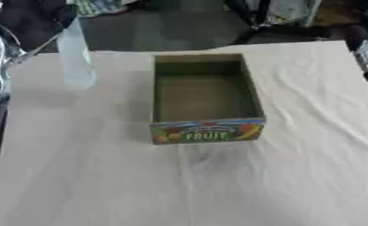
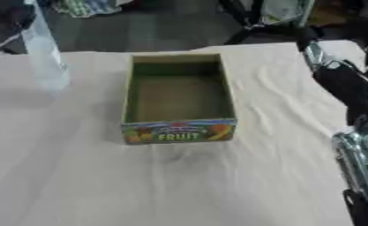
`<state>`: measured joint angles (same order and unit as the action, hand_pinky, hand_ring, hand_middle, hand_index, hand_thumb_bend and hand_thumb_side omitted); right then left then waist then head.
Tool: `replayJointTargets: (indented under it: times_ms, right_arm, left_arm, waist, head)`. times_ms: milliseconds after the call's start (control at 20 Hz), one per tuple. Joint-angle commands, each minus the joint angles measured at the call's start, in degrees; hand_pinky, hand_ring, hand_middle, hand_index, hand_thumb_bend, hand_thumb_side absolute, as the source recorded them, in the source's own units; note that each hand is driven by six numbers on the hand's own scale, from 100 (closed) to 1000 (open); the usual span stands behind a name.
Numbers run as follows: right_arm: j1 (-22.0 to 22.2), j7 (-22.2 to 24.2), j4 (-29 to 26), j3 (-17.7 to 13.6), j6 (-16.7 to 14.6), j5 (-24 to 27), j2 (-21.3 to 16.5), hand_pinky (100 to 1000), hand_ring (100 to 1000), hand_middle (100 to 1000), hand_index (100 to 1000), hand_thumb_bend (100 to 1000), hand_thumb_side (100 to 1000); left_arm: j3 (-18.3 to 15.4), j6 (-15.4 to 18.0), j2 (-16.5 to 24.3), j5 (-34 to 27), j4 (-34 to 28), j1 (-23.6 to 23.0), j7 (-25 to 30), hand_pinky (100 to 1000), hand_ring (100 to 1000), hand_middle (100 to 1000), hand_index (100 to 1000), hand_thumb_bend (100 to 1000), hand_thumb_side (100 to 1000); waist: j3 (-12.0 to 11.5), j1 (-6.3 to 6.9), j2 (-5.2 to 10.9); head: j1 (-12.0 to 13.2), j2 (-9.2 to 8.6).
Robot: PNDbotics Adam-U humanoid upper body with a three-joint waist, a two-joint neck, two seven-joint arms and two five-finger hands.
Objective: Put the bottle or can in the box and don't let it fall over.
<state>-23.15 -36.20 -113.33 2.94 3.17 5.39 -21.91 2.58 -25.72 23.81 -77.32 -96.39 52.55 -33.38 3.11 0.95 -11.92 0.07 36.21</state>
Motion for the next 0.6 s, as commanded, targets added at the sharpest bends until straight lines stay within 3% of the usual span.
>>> replayJointTargets:
  times_ms: [50, 300, 600]
  right_arm:
    - [-0.8, 0.3, -1.3, 0.0, -0.1, 0.4, -0.5, 904, 725, 879, 852, 658, 100]
    - [-1.5, 0.6, -1.3, 0.4, -0.2, 0.7, 0.0, 903, 724, 878, 851, 657, 100]
    - [-3.3, -0.5, -1.3, 0.9, -0.3, 1.7, 0.9, 899, 714, 870, 834, 659, 100]
  left_arm:
    - [2.1, -2.2, 2.0, 0.7, 1.2, 4.1, 0.0, 100, 100, 291, 968, 687, 1000]
    - [4.7, -4.1, -1.3, 1.2, 5.5, 9.4, 1.0, 100, 100, 288, 969, 681, 1000]
    - [7.2, -6.4, -6.1, 3.4, 10.0, 12.5, 3.3, 100, 100, 274, 967, 663, 1000]
  waist:
    - [0.4, 0.03, 1.61]
    - [1.8, 0.41, 1.8]
    - [4.5, 1.1, 1.38]
  head:
    - [0.6, 0.31]
    - [1.7, 0.64]
    - [3.8, -0.04]
